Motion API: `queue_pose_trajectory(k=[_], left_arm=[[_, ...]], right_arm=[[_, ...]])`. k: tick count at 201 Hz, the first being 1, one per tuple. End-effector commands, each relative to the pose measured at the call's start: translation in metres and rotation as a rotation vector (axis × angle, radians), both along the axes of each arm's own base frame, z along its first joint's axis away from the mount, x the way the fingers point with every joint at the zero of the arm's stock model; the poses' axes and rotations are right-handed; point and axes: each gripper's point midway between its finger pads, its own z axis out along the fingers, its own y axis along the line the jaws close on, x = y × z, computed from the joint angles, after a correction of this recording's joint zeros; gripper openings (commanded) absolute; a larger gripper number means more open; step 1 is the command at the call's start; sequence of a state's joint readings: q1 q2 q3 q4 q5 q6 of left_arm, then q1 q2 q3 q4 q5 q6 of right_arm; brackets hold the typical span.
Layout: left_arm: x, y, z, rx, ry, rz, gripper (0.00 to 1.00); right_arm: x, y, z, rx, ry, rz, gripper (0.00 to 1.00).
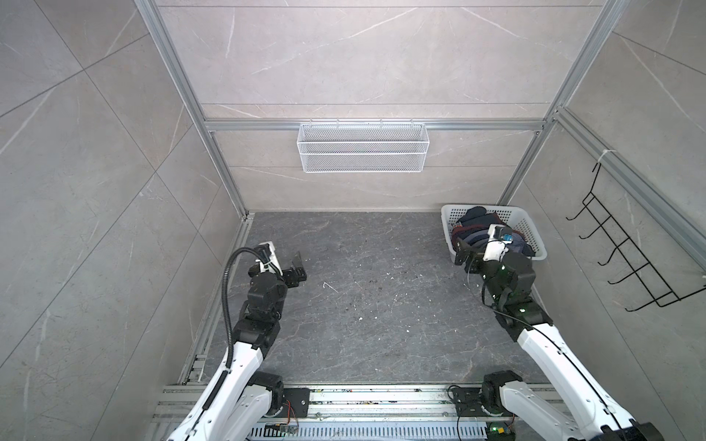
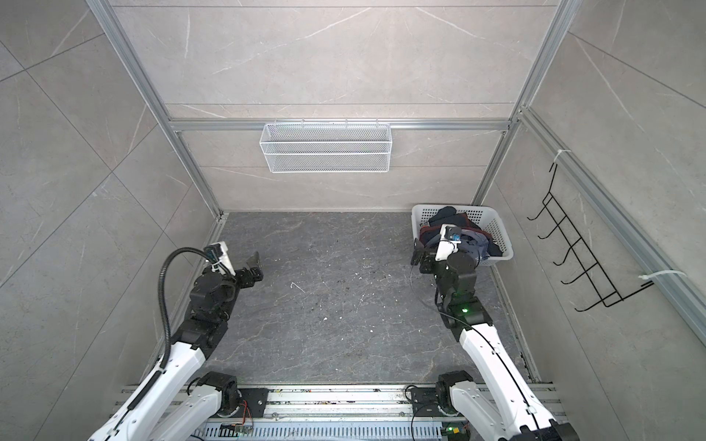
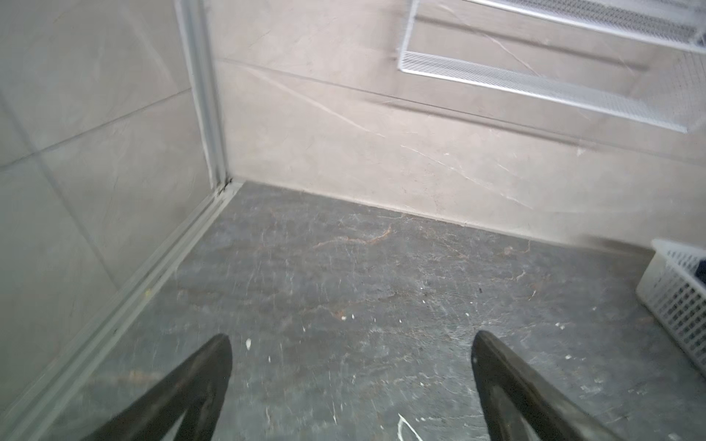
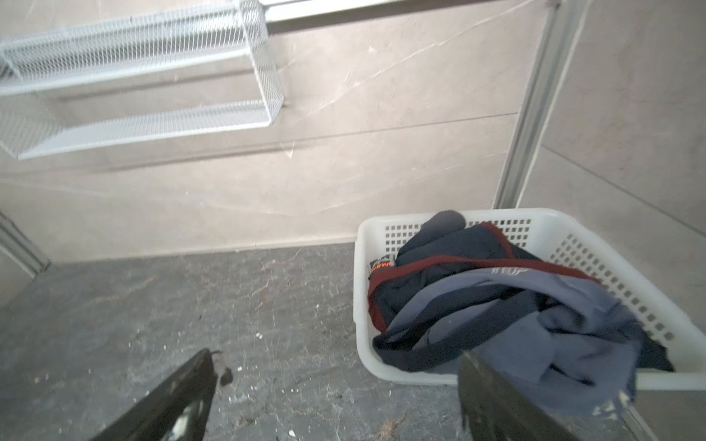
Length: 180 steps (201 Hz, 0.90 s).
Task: Fold and stack the tank tops
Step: 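Reach the right gripper into the white basket and grasp the navy tank top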
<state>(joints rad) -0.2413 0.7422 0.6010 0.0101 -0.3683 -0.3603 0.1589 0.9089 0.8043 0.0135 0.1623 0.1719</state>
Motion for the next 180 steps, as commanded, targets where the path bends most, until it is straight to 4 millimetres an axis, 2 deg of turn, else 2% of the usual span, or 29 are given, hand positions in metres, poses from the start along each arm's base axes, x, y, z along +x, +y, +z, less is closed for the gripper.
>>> queue_pose_trajectory(k=[1,9,22,30,42,64,90,149,180], left_arm=[[-0.057,0.057,-0.056,-0.212,0.243,0.412,1.00],[-0.059,0.054,-0.057,-0.208,0.244,0.384,1.00],[-0.058,0.041,-0.054,-0.227,0.225,0.288,1.00],[-0.056,0.035,-0.053,-0.244,0.205,0.245,1.00],[-0.056,0.026,-0.051,-0.245,0.188,0.184,1.00],[-0.059,0.024,-0.052,-0.229,0.207,0.165,1.00],[-0.054,0.010,-0.055,-0.229,0.258,0.092,1.00],[-0.043,-0.003,-0.067,-0.224,0.332,0.039,1.00],[-0.043,-0.003,-0.070,-0.226,0.342,0.040,1.00]], right_arm=[[-0.019,-0.036,-0.016,0.100,0.239,-0.251,0.99],[-0.016,-0.037,-0.011,0.105,0.280,-0.261,0.99],[-0.002,-0.018,-0.005,0.103,0.316,-0.147,0.99],[0.006,-0.013,-0.006,0.099,0.340,-0.125,0.99],[0.014,-0.021,-0.014,0.076,0.398,-0.180,1.00],[0.028,-0.044,-0.027,0.063,0.491,-0.275,1.00],[0.054,-0.062,-0.046,0.099,0.589,-0.307,0.97],[0.130,-0.054,-0.093,0.037,0.722,-0.224,0.91],[0.157,-0.044,-0.118,0.055,0.772,-0.179,0.85]])
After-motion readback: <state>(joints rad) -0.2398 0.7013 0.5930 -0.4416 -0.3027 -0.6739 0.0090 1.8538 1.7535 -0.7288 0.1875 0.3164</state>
